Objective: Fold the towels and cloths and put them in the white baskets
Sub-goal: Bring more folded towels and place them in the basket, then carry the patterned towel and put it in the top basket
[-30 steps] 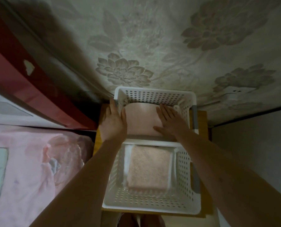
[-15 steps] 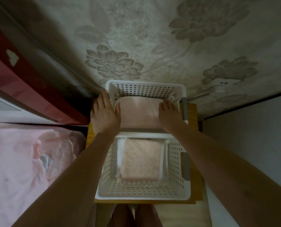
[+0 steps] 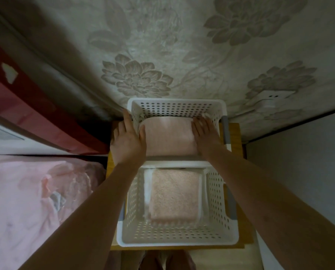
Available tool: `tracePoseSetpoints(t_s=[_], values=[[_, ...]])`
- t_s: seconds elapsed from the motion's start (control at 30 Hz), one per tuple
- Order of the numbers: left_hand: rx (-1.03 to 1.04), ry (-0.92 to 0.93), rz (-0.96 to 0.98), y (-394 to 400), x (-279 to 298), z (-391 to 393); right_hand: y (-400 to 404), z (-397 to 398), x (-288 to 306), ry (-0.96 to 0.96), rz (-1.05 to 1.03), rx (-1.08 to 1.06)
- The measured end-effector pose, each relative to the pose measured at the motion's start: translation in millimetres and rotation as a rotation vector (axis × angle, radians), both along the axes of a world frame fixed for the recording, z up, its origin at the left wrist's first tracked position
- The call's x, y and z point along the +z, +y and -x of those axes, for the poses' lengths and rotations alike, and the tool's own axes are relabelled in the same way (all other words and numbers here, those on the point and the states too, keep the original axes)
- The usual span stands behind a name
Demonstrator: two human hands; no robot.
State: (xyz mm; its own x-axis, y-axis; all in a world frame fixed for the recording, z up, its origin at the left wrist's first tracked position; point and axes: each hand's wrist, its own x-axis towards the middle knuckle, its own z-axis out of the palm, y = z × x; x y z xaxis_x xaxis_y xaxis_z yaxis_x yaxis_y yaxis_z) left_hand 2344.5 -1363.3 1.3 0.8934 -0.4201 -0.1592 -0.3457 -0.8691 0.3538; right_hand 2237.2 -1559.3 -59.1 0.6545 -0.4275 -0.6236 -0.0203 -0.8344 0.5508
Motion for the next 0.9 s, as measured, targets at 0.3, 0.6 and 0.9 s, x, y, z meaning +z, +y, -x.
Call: tracePoseSetpoints(t_s=[0.3,0.6,0.9], values=[[-0.206,0.29,-0.227,38,47,3,17,18,93,-0.212,-0.297,-0.12],[-0.209,0.409,-0.296,111,216,22,87,-8,261,-0.273,-0.724,-0.109],[0.42,0.309,-0.271,287,309,154,292,-34,351,-0.096,-0.879,0.453]])
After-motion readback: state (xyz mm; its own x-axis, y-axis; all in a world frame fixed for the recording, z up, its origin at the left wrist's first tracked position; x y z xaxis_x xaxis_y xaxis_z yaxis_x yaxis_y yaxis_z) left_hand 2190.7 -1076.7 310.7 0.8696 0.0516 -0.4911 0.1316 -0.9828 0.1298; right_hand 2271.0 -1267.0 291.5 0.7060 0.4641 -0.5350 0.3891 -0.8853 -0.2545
